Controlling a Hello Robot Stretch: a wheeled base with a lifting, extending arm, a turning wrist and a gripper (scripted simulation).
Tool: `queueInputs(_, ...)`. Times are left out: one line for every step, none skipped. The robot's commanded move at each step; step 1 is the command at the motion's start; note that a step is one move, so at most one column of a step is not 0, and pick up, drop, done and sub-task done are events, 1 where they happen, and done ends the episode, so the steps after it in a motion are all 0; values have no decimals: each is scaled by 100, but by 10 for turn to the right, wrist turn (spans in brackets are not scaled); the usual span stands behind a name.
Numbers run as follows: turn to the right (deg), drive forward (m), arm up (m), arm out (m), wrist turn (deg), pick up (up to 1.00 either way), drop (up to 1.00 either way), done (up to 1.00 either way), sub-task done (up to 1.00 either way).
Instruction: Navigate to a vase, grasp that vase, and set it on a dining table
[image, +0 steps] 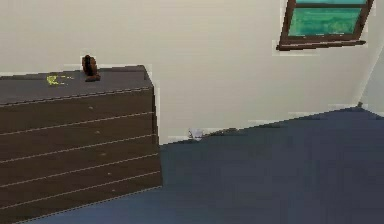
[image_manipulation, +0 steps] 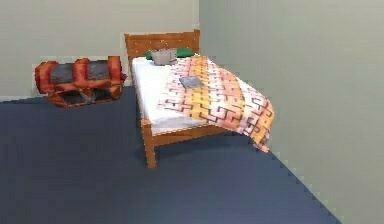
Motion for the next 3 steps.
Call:
queueInputs(-240, 0, 0, 0, 0, 0, 0, 0, 0)
queueInputs(-30, 0, 0, 0, 0, 0, 0, 0, 0)
queueInputs(0, 75, 0, 0, 0, 0, 0, 0, 0)
